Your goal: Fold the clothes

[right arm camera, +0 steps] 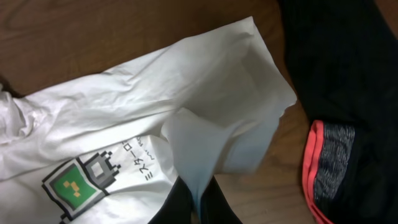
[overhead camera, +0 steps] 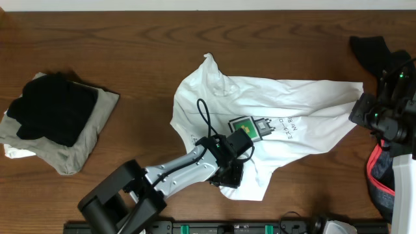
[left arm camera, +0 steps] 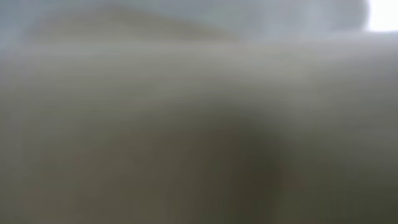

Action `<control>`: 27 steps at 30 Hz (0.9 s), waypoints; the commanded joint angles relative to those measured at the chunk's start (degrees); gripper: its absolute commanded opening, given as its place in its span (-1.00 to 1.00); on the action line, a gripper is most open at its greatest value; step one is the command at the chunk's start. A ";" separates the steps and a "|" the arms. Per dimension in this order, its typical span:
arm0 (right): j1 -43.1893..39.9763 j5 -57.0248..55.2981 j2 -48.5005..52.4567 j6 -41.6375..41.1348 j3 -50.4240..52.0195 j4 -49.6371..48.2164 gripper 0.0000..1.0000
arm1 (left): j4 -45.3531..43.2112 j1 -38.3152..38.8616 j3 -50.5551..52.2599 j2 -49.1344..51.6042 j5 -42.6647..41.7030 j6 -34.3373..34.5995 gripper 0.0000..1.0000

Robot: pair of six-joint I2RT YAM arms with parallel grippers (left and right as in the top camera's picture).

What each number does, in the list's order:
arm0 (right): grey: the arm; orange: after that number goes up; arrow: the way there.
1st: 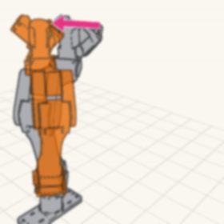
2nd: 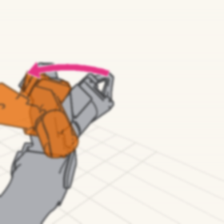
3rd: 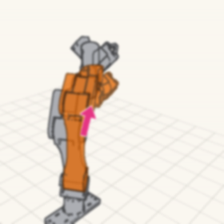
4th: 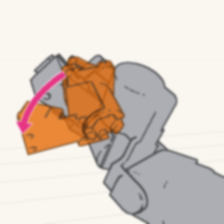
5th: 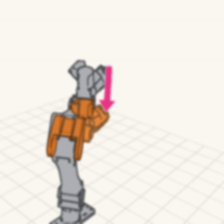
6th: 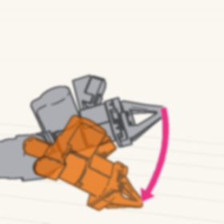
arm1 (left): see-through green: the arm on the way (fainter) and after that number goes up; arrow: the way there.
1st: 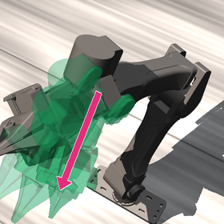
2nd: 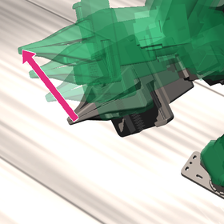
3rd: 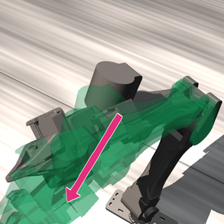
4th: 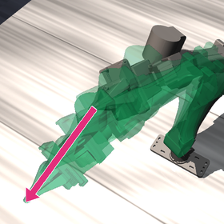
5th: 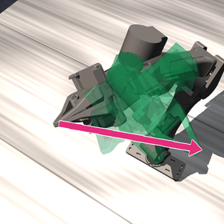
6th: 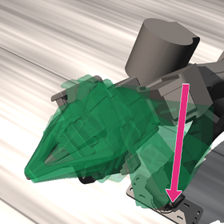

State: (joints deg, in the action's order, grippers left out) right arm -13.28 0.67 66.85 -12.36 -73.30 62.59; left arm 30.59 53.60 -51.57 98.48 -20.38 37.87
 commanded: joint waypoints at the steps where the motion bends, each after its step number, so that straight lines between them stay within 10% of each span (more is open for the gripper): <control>1: -0.63 0.24 -0.09 0.85 -0.83 0.00 -0.97 | 0.17 0.37 0.33 1.38 -1.97 0.11 -0.72; 17: -0.63 0.22 -0.09 0.85 -0.83 0.00 -0.97 | 20.46 -5.09 -7.98 -26.77 -1.46 -5.27 -0.88; 27: -0.63 2.01 -0.31 0.87 -0.85 0.00 -0.98 | 21.84 -18.49 -19.76 -45.05 15.34 -13.07 -0.88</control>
State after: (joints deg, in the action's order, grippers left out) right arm -13.28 0.95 66.85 -12.36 -73.30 62.57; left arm 52.86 38.26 -66.85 55.68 -11.49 29.28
